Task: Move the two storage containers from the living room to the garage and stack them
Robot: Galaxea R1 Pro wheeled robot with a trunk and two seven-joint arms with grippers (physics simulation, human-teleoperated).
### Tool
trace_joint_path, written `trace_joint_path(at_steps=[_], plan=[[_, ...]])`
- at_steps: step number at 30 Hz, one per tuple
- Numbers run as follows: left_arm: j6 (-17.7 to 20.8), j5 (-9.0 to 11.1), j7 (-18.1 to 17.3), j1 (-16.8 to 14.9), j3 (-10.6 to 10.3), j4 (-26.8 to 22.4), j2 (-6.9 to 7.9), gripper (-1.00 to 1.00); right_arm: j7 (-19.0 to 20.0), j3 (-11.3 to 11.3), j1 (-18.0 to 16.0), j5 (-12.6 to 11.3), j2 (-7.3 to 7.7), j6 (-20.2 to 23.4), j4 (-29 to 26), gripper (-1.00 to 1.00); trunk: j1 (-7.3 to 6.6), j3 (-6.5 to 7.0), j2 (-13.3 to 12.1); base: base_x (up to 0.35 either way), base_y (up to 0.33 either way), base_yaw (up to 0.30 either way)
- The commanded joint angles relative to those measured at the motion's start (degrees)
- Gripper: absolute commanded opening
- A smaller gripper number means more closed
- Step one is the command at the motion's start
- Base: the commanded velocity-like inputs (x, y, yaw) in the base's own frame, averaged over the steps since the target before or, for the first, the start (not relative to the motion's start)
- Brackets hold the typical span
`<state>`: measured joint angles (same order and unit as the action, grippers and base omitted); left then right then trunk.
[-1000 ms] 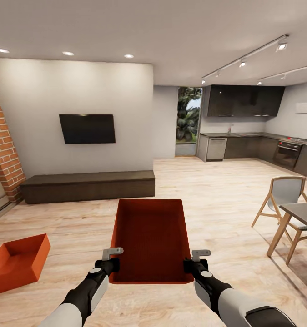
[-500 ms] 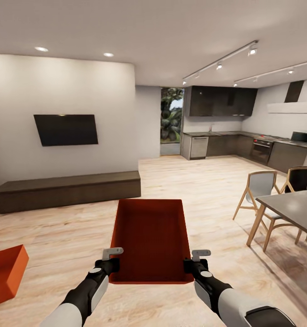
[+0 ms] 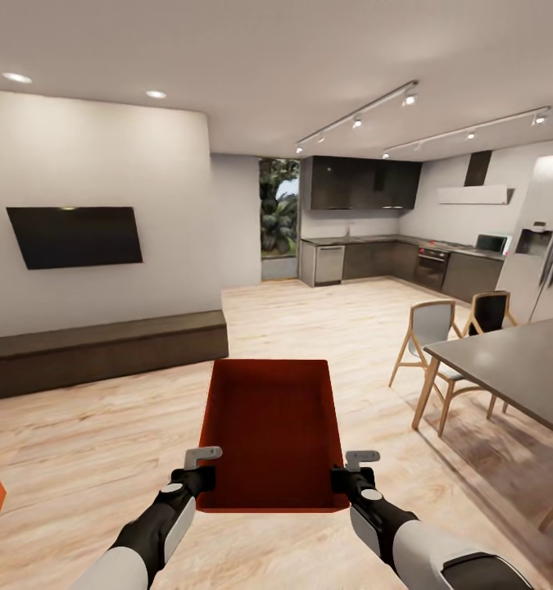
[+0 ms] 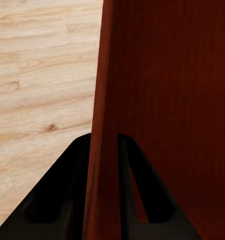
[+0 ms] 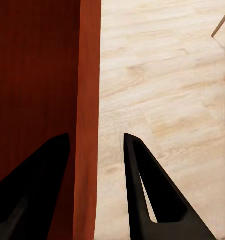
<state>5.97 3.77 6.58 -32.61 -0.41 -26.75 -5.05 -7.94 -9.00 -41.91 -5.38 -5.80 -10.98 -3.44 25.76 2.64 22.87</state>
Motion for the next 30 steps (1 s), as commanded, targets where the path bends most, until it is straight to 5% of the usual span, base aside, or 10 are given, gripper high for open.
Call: trace_joint_path(at_steps=[1, 30], plan=[[0.36, -0.43, 0.45, 0.01, 1.03, -0.24, -0.05, -1.00, -0.06, 1.36, -0.01, -0.25, -0.27, -0.09, 0.02, -1.00, 0.02, -0.02, 0.05, 0.000, 0.000, -0.244], [0.36, -0.43, 0.37, 0.01, 0.91, -0.24, -0.05, -1.00, -0.06, 1.36, -0.01, -0.25, -0.27, -0.09, 0.08, -1.00, 0.02, -0.02, 0.05, 0.000, 0.000, -0.244]])
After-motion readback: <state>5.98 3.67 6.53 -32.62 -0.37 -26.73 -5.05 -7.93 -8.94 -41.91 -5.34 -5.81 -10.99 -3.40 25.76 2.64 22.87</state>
